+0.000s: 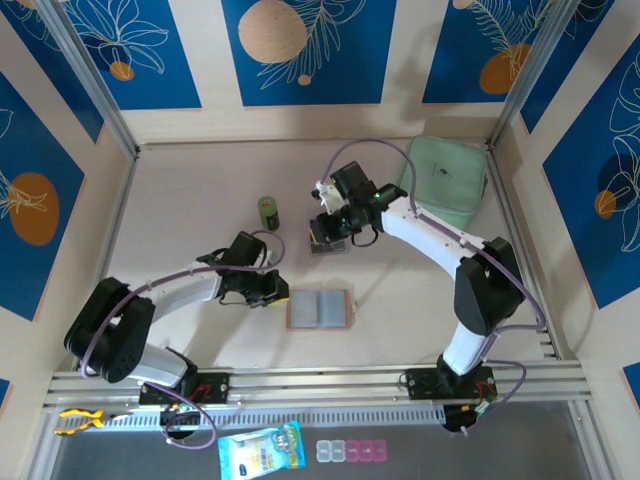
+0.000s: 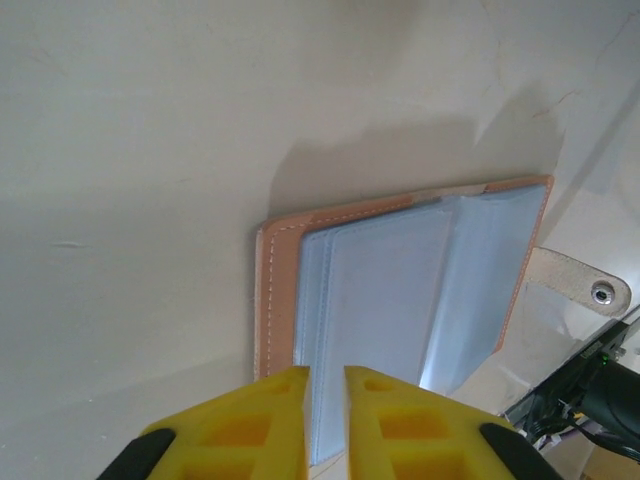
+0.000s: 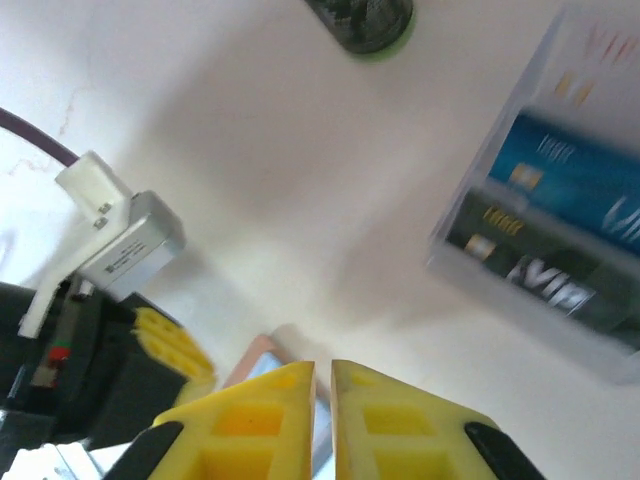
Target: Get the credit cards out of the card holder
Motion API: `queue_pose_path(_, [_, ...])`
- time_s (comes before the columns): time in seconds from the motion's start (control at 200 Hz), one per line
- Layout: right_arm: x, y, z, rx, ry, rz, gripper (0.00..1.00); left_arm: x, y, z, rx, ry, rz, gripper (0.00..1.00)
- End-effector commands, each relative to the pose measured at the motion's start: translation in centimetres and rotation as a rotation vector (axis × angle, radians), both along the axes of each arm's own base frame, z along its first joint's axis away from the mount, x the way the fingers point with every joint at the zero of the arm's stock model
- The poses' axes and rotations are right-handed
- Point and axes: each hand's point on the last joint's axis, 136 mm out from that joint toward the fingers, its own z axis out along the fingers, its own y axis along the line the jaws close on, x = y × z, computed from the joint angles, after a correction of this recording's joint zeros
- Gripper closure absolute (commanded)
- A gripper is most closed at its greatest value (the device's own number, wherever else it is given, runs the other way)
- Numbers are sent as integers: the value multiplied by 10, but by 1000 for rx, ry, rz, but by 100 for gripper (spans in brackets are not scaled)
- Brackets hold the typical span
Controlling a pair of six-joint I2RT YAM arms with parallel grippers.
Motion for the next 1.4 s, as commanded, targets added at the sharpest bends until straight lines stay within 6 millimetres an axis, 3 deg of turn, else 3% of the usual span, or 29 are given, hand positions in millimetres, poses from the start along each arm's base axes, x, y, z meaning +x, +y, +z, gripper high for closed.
queue_pose_path(0.0, [-26, 15, -4, 113, 187, -114, 89, -11, -4, -9, -14, 25, -42, 87])
queue_pose_path(0.155, [-63, 25, -26, 72, 310, -115, 100, -19, -4, -19, -9, 56, -51, 90])
queue_pose_path(0.43, [-103, 30, -62, 41, 427, -121, 100, -27, -2, -29, 12, 79, -45, 92])
queue_pose_path(0.62, [-119, 31, -77, 44, 488, -133, 89, -31, 2, -34, 32, 99, -39, 92])
queue_pose_path(0.81, [-130, 30, -98, 8, 561, -160, 76, -34, 6, -37, 53, 112, -33, 92])
queue_pose_path(1.13, [-133, 32, -112, -34, 589, -157, 73, -33, 6, -35, 59, 110, -28, 93])
queue_pose_path(1.396, [-134, 26, -119, -72, 590, -170, 73, -24, -10, -6, -25, 63, -33, 92])
